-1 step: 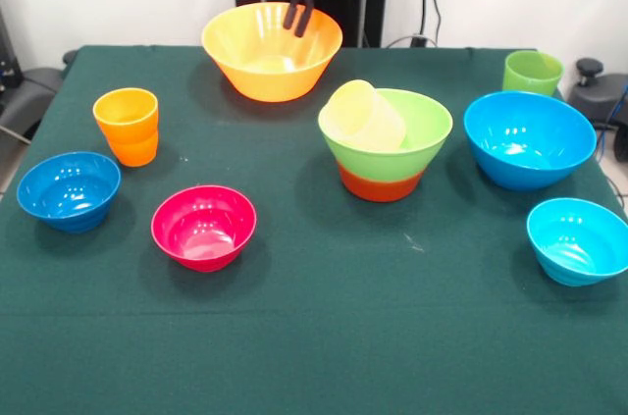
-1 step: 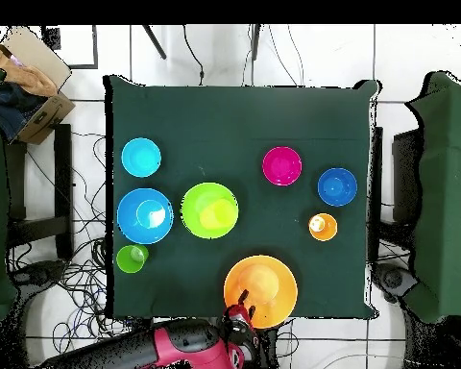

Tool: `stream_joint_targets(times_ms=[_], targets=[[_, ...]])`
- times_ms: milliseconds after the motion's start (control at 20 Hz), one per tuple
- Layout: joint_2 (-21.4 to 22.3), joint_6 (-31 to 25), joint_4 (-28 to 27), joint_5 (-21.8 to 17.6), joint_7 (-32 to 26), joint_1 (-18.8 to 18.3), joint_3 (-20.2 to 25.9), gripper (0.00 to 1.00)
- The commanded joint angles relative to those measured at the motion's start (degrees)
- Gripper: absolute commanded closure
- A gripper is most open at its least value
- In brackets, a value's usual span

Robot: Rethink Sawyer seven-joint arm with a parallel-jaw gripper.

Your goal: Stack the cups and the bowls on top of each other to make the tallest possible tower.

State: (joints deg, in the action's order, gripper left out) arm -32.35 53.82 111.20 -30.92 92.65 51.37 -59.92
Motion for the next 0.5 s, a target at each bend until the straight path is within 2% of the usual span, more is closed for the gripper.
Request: stream_joint_targets(times_ms=[50,300,500], targets=[[-2.69,1.36,-9.57,-3.83,-7.52,0.69,7.78,0.0],[1.98,-0.47,-7.48,-12.46,-5.76,0.31,4.68,0.0],[4.98,-2.6,-6.48,-17.01,-4.4,0.87,3.74,0.0]])
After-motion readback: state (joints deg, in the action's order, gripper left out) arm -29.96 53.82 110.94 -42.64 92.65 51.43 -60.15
